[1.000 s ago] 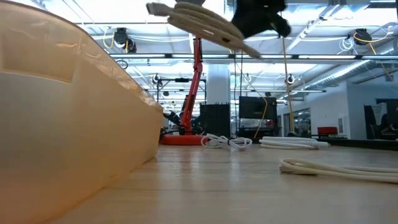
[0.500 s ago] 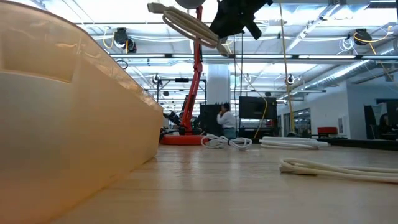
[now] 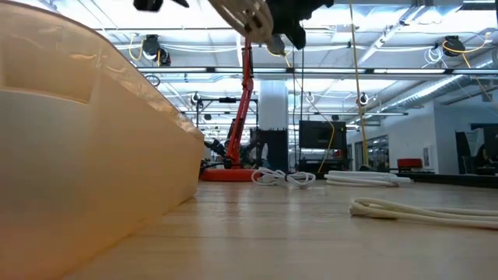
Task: Pick & Place USB Port
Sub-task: Put the bottom brown USB cable into the blue bin
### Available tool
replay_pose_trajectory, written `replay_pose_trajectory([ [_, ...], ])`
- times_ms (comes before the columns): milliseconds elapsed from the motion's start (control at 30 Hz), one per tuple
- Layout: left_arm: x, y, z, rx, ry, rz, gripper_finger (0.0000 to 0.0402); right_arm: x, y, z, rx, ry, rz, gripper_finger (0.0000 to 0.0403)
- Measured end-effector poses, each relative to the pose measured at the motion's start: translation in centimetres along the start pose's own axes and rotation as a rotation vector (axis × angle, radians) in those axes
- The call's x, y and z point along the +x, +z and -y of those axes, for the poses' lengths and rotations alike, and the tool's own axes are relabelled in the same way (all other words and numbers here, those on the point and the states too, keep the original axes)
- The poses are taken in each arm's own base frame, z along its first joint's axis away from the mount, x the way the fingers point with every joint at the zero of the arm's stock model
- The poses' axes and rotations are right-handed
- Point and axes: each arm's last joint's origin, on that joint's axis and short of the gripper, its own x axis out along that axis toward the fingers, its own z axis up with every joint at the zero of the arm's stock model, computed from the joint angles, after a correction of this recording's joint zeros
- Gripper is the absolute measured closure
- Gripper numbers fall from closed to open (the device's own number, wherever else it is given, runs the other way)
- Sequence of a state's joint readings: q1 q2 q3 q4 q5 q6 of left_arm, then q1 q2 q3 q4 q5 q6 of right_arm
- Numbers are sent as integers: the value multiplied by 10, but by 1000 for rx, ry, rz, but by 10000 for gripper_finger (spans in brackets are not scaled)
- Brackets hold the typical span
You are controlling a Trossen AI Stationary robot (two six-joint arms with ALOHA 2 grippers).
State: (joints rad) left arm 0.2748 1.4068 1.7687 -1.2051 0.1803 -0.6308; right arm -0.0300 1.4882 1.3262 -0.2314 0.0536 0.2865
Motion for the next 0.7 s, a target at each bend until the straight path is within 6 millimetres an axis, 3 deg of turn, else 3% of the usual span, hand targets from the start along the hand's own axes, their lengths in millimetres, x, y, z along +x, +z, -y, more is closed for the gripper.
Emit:
replay_pose_trajectory([
  [167,23,15,-16,-118,-190,-243,216,-3,-7,-13,-30,103,-63,376],
  [333,48,23,-11,-154,-332,-353,171,-8,-16,-24,-61,62,-114,376],
  [467,69,22,3,-126,-368,-392,158,-8,-18,-32,-77,31,-98,376],
  [700,111,8,24,-68,-381,-512,171,-10,-20,-39,-62,15,-88,376],
])
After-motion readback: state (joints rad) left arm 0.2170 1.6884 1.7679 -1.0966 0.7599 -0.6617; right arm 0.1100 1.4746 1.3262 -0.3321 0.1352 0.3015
